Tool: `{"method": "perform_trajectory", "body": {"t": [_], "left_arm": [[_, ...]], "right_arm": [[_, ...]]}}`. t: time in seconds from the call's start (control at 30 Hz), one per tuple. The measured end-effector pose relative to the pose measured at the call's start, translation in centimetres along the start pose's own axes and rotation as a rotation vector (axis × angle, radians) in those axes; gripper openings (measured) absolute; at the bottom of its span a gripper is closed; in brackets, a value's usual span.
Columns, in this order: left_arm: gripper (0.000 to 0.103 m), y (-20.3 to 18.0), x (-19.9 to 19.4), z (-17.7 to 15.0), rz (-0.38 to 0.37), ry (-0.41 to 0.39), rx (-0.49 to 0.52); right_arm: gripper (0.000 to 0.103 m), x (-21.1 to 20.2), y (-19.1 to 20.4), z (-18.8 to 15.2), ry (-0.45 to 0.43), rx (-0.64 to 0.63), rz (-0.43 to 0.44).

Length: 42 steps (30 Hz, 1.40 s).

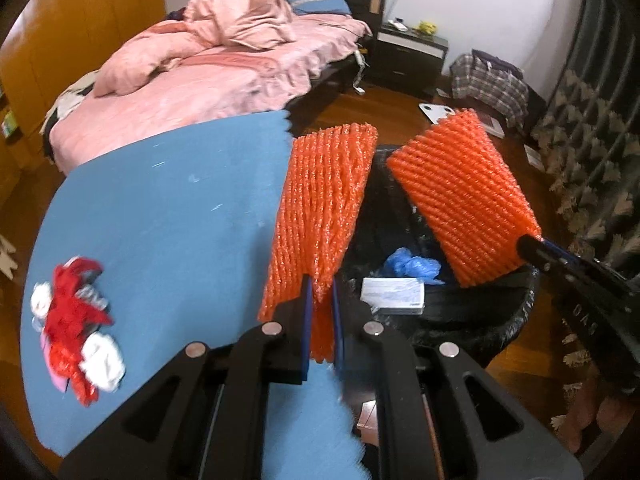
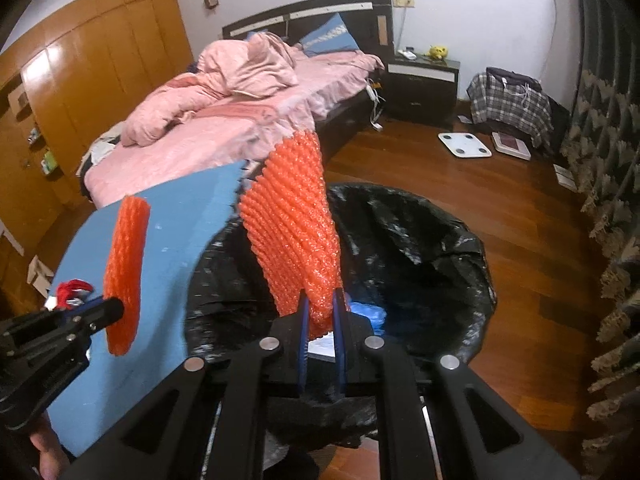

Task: Collect trash
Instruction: 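Carry both orange foam nets over the bin and open both tools, then grasp the pink mask with the left tool while the right tool grasps white tissue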

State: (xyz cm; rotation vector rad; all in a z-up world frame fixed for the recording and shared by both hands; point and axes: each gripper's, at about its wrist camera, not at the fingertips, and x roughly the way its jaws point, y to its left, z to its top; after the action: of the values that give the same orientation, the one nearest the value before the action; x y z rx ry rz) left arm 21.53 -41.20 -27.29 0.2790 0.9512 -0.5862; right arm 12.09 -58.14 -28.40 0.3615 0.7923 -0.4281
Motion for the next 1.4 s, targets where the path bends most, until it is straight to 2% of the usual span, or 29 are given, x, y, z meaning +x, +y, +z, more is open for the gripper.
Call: {"method": "perform_trajectory", "body": {"t": [0.23, 0.33, 0.37, 0.4, 0.43, 0.63, 0.77, 0.9, 1.03, 1.2, 1.4], "left_arm": [[0.011, -3.9, 5.3, 2.2, -0.049, 0.048, 0.054], [0.023, -5.3, 8.5, 2.4, -0.085, 0.096, 0.09], [0.034, -5.6, 9.3, 2.3, -0.079, 0.105, 0.099], [0.045, -5.7, 10.1, 2.1, -0.079, 0.114, 0.112], [0.046, -5.8, 10.5, 1.9, -0.077, 0.121, 0.119], [0.046, -4.2, 10.1, 1.0, -0.053, 0.118, 0.104], [0.061, -2.1, 7.7, 0.7, -0.045, 0.092, 0.078], [0.063, 1.1, 4.5, -0.5, -0.018, 0.067, 0.047], [0.065, 5.0, 1.6, -2.0, 0.023, 0.052, 0.005], [0.067, 11.4, -2.8, -4.4, 0.102, 0.017, -0.051], [0.067, 21.1, -6.9, -8.4, 0.236, -0.006, -0.161]], "right_arm": [[0.011, 4.2, -2.8, 1.1, 0.042, 0.017, -0.033], [0.016, 6.7, -4.1, 1.4, 0.087, 0.032, -0.046], [0.021, 7.1, -4.4, 1.4, 0.095, 0.037, -0.051], [0.031, 7.6, -4.8, 1.4, 0.105, 0.04, -0.058], [0.034, 7.9, -5.0, 1.3, 0.109, 0.042, -0.064], [0.037, 8.3, -6.0, -0.1, 0.127, 0.076, -0.074], [0.037, 6.3, -5.3, -0.6, 0.119, 0.085, -0.054], [0.041, 3.3, -3.1, -1.1, 0.1, 0.089, -0.034], [0.043, 0.9, 0.5, -2.2, 0.098, 0.067, 0.026], [0.044, -1.3, 8.0, -4.5, 0.101, -0.014, 0.119], [0.045, -2.4, 17.2, -7.4, 0.108, -0.109, 0.208]]}}
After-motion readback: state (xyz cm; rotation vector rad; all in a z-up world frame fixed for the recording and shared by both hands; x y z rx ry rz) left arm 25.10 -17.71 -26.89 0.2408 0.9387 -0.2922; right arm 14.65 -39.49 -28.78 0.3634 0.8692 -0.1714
